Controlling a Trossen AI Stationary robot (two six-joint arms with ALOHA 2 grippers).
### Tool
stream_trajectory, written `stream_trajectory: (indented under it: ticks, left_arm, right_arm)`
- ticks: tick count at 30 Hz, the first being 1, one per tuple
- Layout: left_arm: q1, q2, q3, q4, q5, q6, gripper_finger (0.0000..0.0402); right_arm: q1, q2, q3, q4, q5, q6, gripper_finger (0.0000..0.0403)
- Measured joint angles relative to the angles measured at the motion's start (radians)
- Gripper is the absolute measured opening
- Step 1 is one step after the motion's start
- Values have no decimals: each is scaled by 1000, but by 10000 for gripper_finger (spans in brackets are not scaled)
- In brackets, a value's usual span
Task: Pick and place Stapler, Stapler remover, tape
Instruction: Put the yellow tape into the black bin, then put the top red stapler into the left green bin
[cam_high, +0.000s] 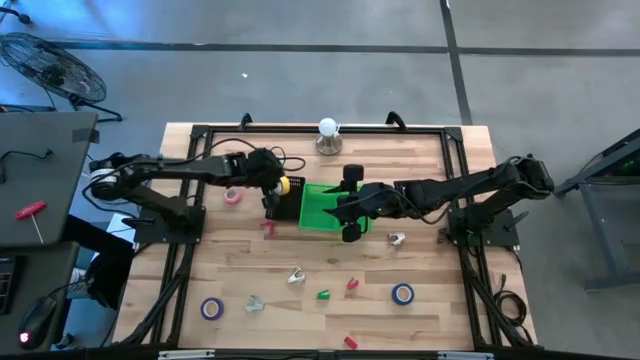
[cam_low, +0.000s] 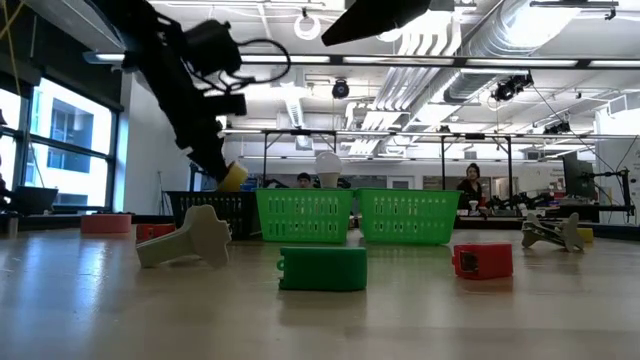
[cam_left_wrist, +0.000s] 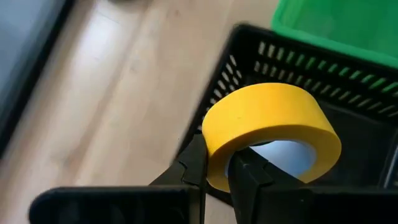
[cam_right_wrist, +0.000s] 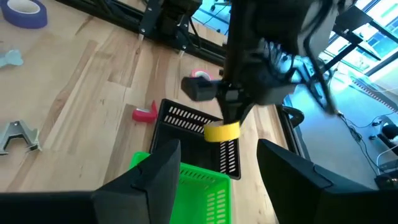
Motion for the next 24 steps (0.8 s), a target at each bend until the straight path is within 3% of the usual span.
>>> stream_trajectory:
  ticks: [3, 9, 14, 18, 24]
  left_arm:
    - [10, 31, -1, 38, 19, -21, 62]
    - [10, 29, 0, 74, -1, -53, 182]
    - [10, 25, 1, 63, -2, -52, 251]
    - [8, 25, 69, -84, -2, -54, 278]
    - [-18, 25, 256, -457, 37, -120, 283]
  right_arm:
    - [0, 0, 0, -8, -9, 0, 204]
    - [0, 0, 0, -30, -12, 0, 204]
    - [0, 0, 0, -36, -12, 0, 204]
    - [0, 0, 0, -38, -12, 0, 204]
    - [-9, 0, 0, -45, -12, -1, 204]
